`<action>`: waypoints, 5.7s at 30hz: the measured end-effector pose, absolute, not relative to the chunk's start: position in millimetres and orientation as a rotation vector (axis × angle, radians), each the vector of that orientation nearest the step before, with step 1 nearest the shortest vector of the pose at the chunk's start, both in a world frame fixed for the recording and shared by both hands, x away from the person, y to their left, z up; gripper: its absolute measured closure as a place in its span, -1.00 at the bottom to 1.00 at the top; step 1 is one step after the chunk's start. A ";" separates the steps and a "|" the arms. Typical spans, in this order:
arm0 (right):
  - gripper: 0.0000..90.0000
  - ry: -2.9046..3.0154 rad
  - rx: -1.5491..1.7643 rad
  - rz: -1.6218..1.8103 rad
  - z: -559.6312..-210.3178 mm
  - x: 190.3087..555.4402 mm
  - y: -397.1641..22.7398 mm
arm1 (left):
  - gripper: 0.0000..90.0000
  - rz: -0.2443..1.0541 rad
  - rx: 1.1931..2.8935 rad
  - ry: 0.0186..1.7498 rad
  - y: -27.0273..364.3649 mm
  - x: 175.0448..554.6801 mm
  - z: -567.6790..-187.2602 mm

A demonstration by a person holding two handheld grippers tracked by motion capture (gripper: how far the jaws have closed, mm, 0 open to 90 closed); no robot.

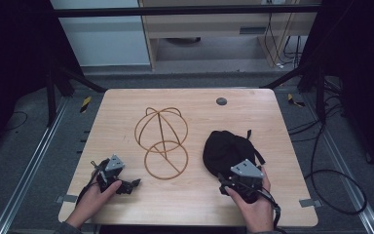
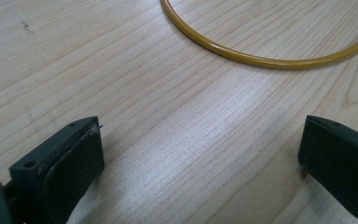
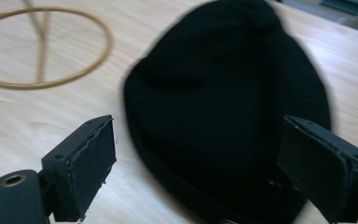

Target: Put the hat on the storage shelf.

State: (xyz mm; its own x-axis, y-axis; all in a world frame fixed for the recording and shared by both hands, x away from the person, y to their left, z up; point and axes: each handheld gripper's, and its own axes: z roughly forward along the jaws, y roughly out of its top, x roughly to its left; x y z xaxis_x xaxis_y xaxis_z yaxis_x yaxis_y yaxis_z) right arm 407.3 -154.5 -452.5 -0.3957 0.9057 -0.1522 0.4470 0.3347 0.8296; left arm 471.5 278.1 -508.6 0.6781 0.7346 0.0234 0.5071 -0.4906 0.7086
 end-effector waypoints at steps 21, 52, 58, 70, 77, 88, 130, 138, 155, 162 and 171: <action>-0.63 2.095 1.231 0.739 -431.6 431.2 -180.2 | -1.00 0.424 2.196 0.953 277.9 471.2 -508.6; 0.03 2.580 1.117 0.423 -389.3 553.1 -146.6 | -1.00 0.419 2.197 0.950 277.5 471.9 -508.7; 0.63 2.614 1.104 0.446 -394.4 555.7 -147.1 | -1.00 0.418 2.196 0.951 277.0 472.1 -508.7; 0.70 2.562 1.108 0.648 -367.8 535.9 -163.5 | -1.00 0.418 2.196 0.950 277.0 472.3 -508.7; 0.71 2.494 1.131 0.776 -347.7 521.6 -178.7 | -1.00 0.420 2.196 0.953 276.9 471.9 -508.7; 0.71 2.440 1.093 0.876 -316.2 506.3 -183.9 | -1.00 0.420 2.196 0.953 276.8 471.7 -508.7; 0.72 2.261 1.018 1.157 -227.8 476.8 -178.1 | -1.00 0.422 2.195 0.953 276.7 471.3 -508.7; 0.72 2.234 0.983 1.216 -216.5 469.2 -176.3 | -1.00 0.422 2.194 0.955 276.6 471.1 -508.7; 0.73 2.237 0.912 1.236 -196.0 472.3 -149.9 | -1.00 0.421 2.196 0.955 276.7 471.2 -508.5; 0.73 2.234 0.863 1.269 -191.3 468.7 -132.9 | -1.00 0.421 2.194 0.956 276.5 470.9 -508.7; 0.73 2.230 0.824 1.289 -188.7 464.4 -117.0 | -1.00 0.420 2.194 0.956 276.5 470.9 -508.6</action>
State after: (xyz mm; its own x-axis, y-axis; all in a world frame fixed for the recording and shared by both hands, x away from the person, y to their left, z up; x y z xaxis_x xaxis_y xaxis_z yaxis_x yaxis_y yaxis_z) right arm 464.4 -117.0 -188.7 -0.7290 0.6807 -0.0728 0.2767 0.3903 0.8781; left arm 470.9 276.5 -508.6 0.6753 0.7374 0.0169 0.5117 -0.4848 0.7093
